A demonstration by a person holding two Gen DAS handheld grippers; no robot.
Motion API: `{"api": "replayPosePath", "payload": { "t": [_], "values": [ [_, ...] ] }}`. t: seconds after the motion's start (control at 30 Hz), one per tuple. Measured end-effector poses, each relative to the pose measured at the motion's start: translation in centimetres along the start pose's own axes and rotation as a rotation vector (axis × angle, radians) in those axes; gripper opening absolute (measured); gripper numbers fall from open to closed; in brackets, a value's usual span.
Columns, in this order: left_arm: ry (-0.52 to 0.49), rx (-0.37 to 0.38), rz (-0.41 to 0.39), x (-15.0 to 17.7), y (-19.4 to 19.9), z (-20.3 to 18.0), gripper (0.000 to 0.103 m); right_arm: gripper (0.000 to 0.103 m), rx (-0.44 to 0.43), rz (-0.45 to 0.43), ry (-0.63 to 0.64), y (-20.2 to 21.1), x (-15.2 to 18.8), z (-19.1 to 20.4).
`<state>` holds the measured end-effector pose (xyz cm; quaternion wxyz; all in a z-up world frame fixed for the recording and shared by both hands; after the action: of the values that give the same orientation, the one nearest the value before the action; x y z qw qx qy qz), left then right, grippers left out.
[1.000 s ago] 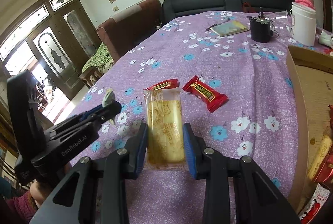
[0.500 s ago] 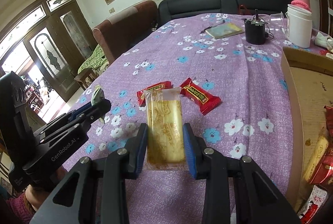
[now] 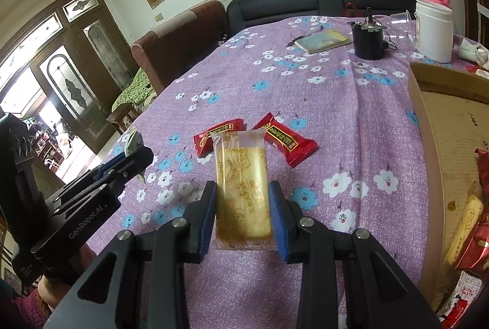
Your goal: Organize snacks
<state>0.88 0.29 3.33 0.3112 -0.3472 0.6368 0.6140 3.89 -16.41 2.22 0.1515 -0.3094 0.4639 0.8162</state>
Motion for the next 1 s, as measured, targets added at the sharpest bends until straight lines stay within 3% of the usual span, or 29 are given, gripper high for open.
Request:
{"api": "replayPosePath", "payload": {
  "t": [1.0],
  "values": [
    [-0.034, 0.002, -0.019, 0.19, 0.49, -0.49, 0.022, 0.033, 0.04, -0.058, -0.01, 0.82, -0.09, 0.29]
  ]
}}
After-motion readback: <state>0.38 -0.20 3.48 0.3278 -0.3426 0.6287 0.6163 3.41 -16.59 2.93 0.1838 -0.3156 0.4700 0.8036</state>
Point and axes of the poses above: each gripper's, at about its wrist camera, not at the fingertips, and y roughly against the way its jaws point, z to its left, x to its underside, the point moved 3 cm from there along -y, roughly the way its jaws point, and after that the axes turned 4 degrees about -y, right-handed, at the moved point
